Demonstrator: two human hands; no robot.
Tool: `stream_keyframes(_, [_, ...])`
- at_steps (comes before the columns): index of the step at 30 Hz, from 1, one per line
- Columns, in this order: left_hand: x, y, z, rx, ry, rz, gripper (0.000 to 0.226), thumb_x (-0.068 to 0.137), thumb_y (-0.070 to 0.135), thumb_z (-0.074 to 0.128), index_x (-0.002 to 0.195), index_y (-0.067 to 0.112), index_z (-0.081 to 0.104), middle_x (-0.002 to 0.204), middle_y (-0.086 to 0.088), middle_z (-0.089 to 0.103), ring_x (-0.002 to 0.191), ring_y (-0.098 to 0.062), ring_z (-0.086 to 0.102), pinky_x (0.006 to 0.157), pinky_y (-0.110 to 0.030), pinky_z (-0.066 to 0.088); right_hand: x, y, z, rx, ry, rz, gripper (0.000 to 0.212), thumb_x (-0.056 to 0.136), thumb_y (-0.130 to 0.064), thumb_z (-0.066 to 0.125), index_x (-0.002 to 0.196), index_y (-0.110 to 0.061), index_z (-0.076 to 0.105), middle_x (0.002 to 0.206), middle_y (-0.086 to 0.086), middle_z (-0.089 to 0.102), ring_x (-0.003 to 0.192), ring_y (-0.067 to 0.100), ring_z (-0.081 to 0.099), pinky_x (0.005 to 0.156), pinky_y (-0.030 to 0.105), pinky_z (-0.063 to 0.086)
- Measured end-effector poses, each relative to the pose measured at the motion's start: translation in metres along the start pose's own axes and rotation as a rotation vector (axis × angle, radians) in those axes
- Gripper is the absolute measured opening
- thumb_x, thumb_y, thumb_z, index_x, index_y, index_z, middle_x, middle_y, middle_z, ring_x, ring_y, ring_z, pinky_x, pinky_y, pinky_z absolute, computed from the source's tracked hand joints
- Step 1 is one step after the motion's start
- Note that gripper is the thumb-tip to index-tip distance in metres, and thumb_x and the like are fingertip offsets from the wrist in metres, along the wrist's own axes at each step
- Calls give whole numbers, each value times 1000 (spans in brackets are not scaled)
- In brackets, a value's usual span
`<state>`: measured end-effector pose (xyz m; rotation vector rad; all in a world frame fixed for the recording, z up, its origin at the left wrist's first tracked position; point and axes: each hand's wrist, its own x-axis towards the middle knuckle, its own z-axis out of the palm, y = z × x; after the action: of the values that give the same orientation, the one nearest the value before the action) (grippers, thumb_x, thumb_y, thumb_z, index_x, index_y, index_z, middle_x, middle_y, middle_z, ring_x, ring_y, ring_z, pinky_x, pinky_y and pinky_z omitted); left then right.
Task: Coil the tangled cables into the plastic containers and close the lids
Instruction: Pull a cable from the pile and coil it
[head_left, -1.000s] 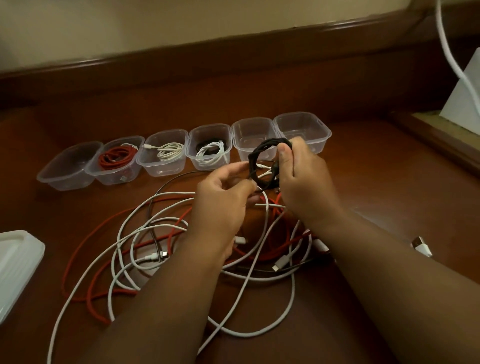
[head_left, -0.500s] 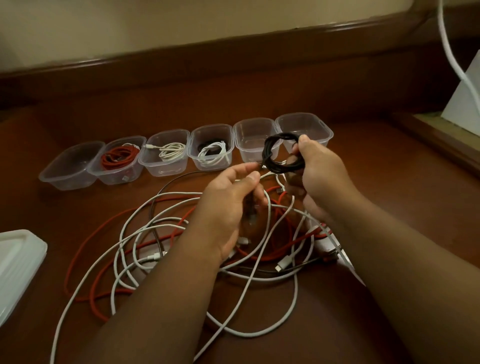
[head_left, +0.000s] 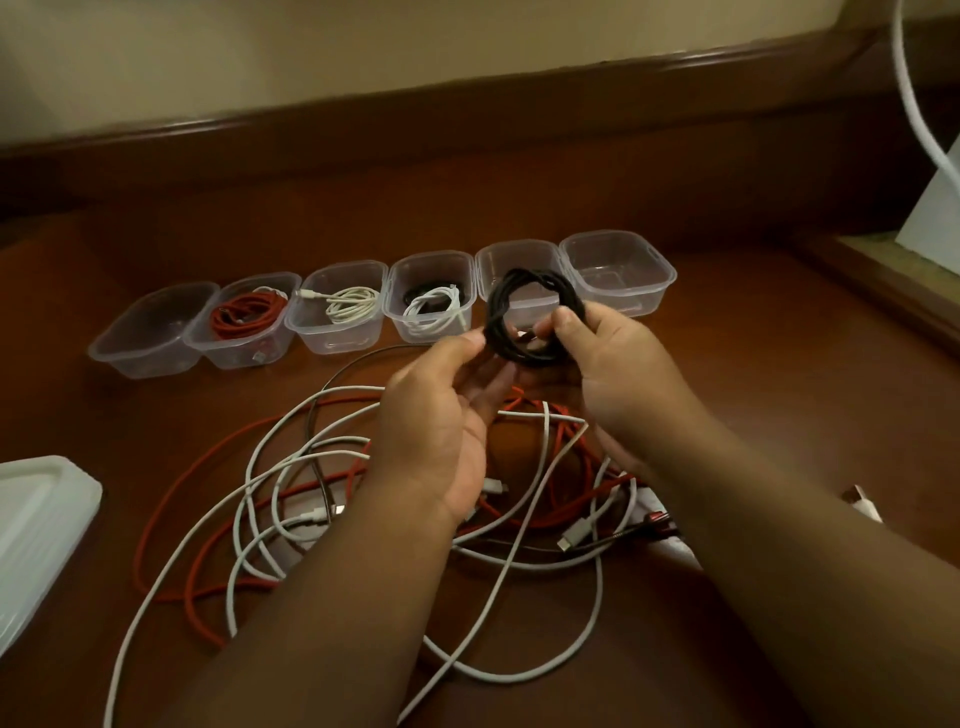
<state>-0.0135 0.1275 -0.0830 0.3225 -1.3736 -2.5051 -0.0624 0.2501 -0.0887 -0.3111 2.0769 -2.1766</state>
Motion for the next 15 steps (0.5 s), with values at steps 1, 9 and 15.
stream_keyframes(1, [-3, -2, 2, 38, -17, 19, 19, 96, 2, 51, 94, 4, 70, 93, -9, 75, 91, -16, 71, 81, -26, 58, 0, 1, 0, -85, 29, -39, 26, 105, -25, 43, 94, -18, 66, 90, 3, 74, 88, 20, 72, 87, 44, 58])
stream_keyframes(9, [-9, -9, 7, 177, -5, 173, 14, 92, 3, 61, 97, 10, 72, 92, -8, 76, 102, -27, 71, 102, -50, 50, -5, -2, -1, -242, 12, -66, 26, 106, -32, 40, 94, -29, 63, 87, -9, 71, 78, -4, 65, 66, 15, 45])
stream_keyframes(15, [-2, -10, 5, 169, 43, 225, 18, 96, 8, 58, 90, 15, 72, 83, -2, 73, 101, -26, 67, 106, -53, 46, -2, 3, 5, 148, -29, 75, 26, 106, -27, 41, 109, -22, 66, 102, 5, 75, 103, 22, 70, 97, 47, 52])
